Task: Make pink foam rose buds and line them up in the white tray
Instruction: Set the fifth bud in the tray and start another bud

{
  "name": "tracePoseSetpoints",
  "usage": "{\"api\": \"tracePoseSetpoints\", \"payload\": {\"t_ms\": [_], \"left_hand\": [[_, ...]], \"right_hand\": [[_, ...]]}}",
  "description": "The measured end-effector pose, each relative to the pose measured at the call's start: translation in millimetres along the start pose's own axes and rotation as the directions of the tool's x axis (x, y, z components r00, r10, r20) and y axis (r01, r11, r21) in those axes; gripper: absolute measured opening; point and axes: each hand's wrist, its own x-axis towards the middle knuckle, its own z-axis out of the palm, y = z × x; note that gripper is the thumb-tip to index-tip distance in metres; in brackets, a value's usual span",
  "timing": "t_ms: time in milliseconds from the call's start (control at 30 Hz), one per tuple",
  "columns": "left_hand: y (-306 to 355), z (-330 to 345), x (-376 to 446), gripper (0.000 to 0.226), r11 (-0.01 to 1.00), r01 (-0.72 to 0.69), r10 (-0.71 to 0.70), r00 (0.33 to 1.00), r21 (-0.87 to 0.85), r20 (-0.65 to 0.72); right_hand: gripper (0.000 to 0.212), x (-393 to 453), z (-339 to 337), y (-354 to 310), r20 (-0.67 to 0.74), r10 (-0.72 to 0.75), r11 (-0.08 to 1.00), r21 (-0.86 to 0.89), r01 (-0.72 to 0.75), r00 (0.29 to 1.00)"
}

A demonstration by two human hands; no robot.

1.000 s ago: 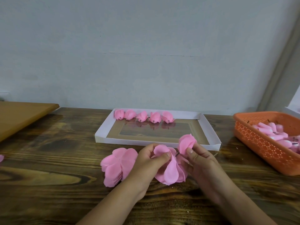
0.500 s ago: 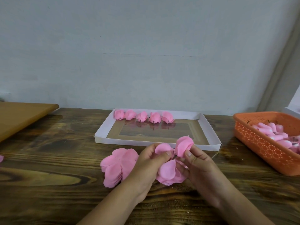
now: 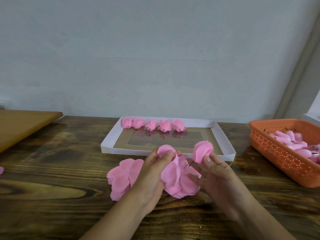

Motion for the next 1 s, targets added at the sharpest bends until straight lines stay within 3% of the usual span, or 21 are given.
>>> {"api": "tracePoseSetpoints", "payload": {"t_ms": [100, 233, 333, 400, 533, 600, 667, 800, 900, 1000], "left_hand": [[0.7, 2.2, -2.2, 0.033, 0.998, 0.014, -0.012, 1.000, -0.062, 0.026], [1.4, 4.0, -3.0, 0.026, 0.992, 0.030, -0.026, 0.999, -0.120, 0.035], [-0.3, 4.1, -2.1, 0.034, 0.987, 0.053, -0.050, 0.999, -0.154, 0.022], [-0.4, 4.1, -1.3, 0.029, 0.982, 0.056, -0.057, 0.998, -0.181, -0.002], [2.2, 1.8, 3.2, 0.056, 0.942, 0.072, -0.102, 0.992, -0.328, -0.075], [4.6, 1.1, 3.4, 0.045, 0.923, 0.111, -0.131, 0.991, -0.369, -0.030], [5.1, 0.5, 3.0, 0.031, 0.919, 0.187, -0.191, 0.981, -0.347, 0.023], [1.4, -0.9, 0.6, 0.052, 0.898, 0.297, -0.290, 0.954, -0.324, 0.072], [1.9, 0.4, 1.2, 0.043, 0.903, 0.287, -0.288, 0.957, -0.319, 0.048], [1.6, 0.6, 4.2, 0.053, 0.896, 0.233, -0.263, 0.964, -0.378, -0.028]], "right_hand": [[0.049, -1.2, 1.1, 0.5, 0.103, 0.010, 0.998, 0.058, -0.016, 0.995], [0.037, -2.3, 3.1, 3.1, 0.163, 0.015, 0.995, 0.093, -0.030, 0.986], [0.033, -2.5, 2.2, 4.4, 0.196, 0.005, 0.992, 0.123, -0.030, 0.981], [0.035, -2.3, 1.9, 4.8, 0.176, -0.032, 0.997, 0.072, 0.020, 0.984], [0.053, -3.2, 2.8, 4.5, 0.039, -0.092, 0.980, -0.171, 0.097, 0.995], [0.058, -4.4, 2.4, 5.7, -0.010, -0.130, 0.962, -0.243, 0.123, 0.992], [0.059, -4.4, 1.8, 6.9, -0.061, -0.167, 0.950, -0.277, 0.144, 0.984], [0.048, -3.7, -0.2, 6.5, -0.102, -0.211, 0.934, -0.314, 0.170, 0.972], [0.048, -4.5, -1.0, 3.7, -0.100, -0.211, 0.934, -0.314, 0.171, 0.972], [0.053, -5.8, -0.1, 0.6, -0.080, -0.222, 0.940, -0.283, 0.192, 0.972]]}}
